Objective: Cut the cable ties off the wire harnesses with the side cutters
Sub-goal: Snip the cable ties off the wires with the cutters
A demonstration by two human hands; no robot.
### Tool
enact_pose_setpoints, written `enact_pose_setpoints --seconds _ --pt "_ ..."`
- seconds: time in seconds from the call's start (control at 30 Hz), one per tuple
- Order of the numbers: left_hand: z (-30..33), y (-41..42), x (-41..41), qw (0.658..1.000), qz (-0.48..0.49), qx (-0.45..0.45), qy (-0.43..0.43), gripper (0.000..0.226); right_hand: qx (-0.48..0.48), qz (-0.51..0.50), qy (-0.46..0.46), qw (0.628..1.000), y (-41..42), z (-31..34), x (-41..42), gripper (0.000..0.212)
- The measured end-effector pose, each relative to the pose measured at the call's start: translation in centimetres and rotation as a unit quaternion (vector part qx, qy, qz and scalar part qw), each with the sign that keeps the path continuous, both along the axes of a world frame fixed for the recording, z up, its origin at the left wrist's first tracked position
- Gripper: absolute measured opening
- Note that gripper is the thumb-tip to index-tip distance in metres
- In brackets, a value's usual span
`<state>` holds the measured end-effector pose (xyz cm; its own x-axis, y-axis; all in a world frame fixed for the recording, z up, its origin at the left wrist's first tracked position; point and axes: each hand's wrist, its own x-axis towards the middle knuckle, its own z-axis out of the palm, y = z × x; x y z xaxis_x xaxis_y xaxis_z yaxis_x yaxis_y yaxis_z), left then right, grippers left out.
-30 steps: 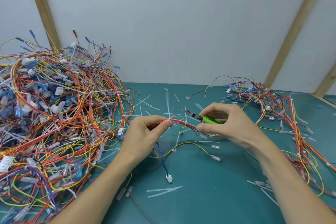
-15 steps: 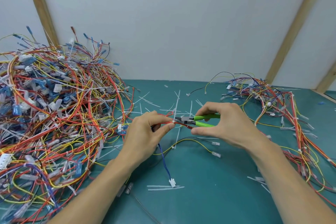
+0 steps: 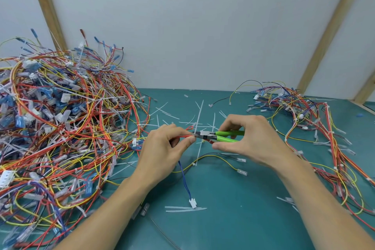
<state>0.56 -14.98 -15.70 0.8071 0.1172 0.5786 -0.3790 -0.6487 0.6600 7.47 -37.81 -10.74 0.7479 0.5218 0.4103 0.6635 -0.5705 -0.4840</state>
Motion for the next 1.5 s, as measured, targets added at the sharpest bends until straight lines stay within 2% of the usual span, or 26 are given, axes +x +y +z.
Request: enact_pose_setpoints --seconds 1.5 --pt "-0.19 -0.08 -0.22 1.000 -0.001 -0.022 0.005 0.003 -0.001 0.009 0.053 0.999 0.20 -0.52 -0.30 0.034"
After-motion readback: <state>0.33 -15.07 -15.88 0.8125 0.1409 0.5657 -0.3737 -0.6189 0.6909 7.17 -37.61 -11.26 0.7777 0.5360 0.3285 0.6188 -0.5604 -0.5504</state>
